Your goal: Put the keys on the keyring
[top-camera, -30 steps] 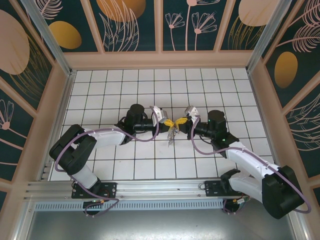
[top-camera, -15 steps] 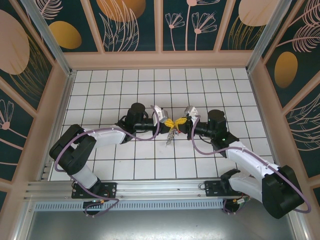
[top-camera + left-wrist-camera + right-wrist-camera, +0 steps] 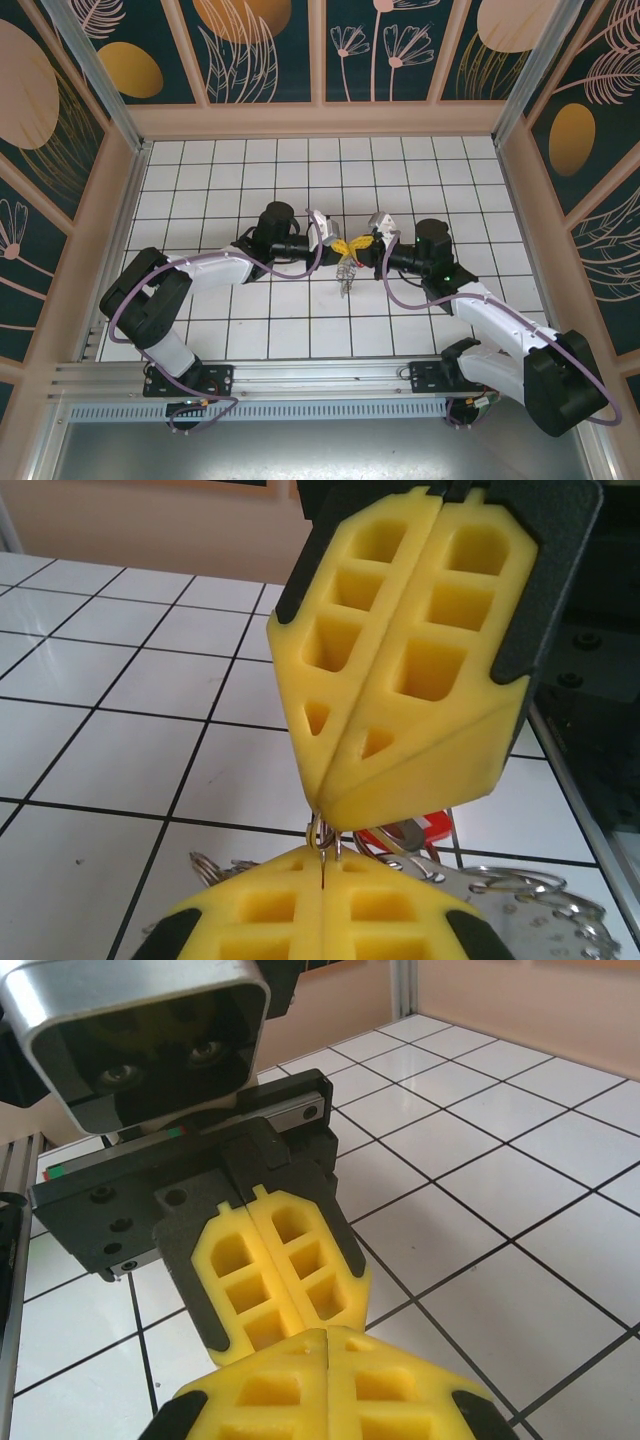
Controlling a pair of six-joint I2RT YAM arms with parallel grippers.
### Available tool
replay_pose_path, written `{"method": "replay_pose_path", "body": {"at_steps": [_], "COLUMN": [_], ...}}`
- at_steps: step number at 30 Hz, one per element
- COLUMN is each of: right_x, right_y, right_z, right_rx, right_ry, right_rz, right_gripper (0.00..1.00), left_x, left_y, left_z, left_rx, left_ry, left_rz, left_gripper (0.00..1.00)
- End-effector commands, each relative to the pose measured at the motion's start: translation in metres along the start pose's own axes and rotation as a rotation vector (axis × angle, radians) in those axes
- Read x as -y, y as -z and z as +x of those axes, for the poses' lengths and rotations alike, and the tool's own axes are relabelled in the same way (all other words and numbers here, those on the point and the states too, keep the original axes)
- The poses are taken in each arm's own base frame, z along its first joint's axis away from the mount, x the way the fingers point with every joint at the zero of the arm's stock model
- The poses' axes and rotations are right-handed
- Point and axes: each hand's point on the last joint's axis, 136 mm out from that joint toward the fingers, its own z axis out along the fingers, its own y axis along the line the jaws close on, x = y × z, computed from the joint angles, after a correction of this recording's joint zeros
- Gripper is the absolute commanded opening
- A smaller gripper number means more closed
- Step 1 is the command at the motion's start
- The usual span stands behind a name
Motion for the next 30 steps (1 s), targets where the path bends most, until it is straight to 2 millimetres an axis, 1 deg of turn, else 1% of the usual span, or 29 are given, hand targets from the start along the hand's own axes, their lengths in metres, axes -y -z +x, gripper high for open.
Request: {"method": "replay_pose_path", "body": {"at_steps": [1,9,13,19,22,27,30], "right_x": [-0.002,0.019,0.015,0.007,0.004,0.001,0.001], "right_y": [0.002,0.009,0.007,0.005,0.004,0.003,0.002], "right_z": [-0.021,-0.006,-0.007,-0.017,-0.020,-0.025,-0.025], "right_rx": [0.048,0.018,0.020,0.046,0.056,0.066,0.060], "right_ry": [0.056,0.009,0.011,0.030,0.037,0.051,0.055], "right_rz": [0.002,0.135,0.103,0.052,0.029,0.006,0.003], "right_gripper": [0.00,0.00,0.00,0.00,0.00,0.00,0.00], "left_x": [-0.004,-0.006,-0.007,-0.007,-0.008,-0.005,-0.005], "left_y": [0.000,0.006,0.006,0.005,0.005,0.003,0.003], "left_z": [-0.006,-0.011,-0.013,-0.011,-0.011,-0.009,-0.009], "left_rx": [0.015,0.058,0.063,0.056,0.054,0.039,0.035], "left_ry": [-0.023,-0.028,-0.024,-0.022,-0.022,-0.016,-0.012], "left_rz": [-0.011,-0.061,-0.060,-0.057,-0.059,-0.035,-0.034], "left_gripper": [0.00,0.00,0.00,0.00,0.04,0.04,0.09]}}
